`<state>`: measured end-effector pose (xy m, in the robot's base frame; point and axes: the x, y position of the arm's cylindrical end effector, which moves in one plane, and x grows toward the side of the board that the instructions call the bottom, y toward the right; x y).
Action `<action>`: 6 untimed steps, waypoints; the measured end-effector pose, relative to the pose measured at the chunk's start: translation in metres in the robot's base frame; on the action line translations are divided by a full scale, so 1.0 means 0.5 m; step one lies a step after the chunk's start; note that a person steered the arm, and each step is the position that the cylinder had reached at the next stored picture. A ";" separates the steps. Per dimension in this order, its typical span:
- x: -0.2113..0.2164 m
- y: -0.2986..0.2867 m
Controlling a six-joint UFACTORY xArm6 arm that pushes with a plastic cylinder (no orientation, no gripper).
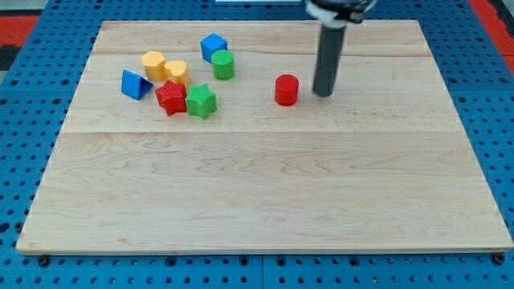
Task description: Move the red circle towards the bottom left of the board
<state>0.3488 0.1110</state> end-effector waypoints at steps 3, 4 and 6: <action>0.301 -0.315; 0.333 -0.522; 0.388 -0.603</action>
